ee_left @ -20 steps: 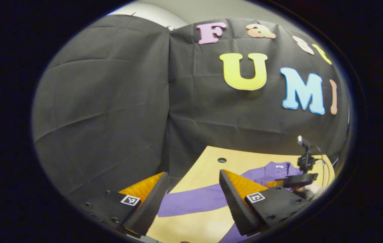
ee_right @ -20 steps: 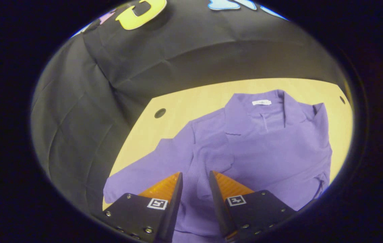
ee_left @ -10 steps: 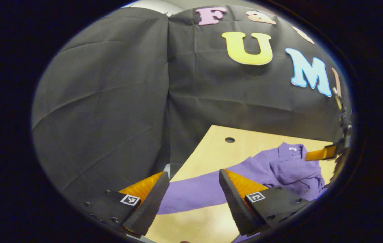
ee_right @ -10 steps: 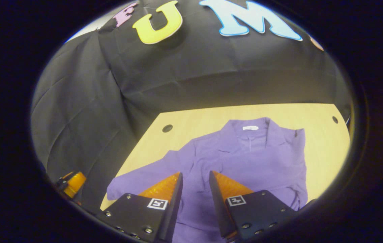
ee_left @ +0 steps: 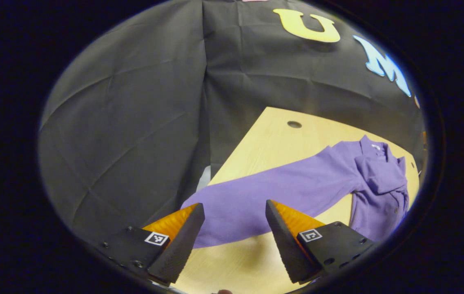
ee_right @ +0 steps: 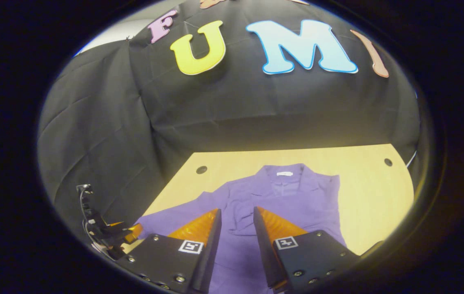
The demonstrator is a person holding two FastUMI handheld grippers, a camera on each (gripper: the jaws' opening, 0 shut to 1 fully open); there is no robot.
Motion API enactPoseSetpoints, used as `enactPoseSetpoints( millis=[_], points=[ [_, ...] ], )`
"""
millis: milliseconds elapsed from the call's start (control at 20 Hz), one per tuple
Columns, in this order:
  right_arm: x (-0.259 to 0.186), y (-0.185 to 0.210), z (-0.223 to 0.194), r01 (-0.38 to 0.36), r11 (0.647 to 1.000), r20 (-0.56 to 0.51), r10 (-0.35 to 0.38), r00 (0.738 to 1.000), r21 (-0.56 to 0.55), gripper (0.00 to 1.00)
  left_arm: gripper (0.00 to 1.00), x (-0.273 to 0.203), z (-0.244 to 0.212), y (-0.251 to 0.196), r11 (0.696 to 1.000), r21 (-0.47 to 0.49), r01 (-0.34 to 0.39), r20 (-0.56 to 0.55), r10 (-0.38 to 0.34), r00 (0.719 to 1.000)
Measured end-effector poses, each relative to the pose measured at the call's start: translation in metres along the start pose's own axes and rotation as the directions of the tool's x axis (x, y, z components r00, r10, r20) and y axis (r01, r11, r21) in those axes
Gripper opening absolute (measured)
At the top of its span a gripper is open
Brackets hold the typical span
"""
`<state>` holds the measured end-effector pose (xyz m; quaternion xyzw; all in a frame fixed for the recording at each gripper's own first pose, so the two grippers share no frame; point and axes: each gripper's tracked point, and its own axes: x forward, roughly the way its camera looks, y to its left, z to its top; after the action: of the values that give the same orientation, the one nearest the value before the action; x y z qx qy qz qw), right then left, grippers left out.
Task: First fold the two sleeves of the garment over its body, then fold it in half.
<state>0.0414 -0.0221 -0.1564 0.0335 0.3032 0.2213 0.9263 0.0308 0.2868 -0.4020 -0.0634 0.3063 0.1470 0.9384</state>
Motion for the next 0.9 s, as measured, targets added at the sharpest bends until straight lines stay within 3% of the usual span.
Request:
enactPoseSetpoints(
  millis=[450,550,900],
  points=[
    [-0.034,-0.037,-0.007,0.094,0.995,0.007,-0.094,0.996,0.044,0.49,1.0,0.031,-0.05,0.018,0.997,-0.061,-0.038,-0.125,0.03,0.992],
    [-0.037,-0.041,-0.01,0.106,0.993,0.006,-0.106,0.994,0.049,0.49,1.0,0.033,-0.051,0.018,0.995,-0.097,-0.038,-0.114,0.027,0.993],
    [-0.041,-0.04,-0.026,0.107,0.992,-0.021,-0.106,0.994,0.063,0.49,1.0,0.022,-0.055,0.02,0.996,-0.089,-0.027,-0.03,0.024,0.999]
  ],
)
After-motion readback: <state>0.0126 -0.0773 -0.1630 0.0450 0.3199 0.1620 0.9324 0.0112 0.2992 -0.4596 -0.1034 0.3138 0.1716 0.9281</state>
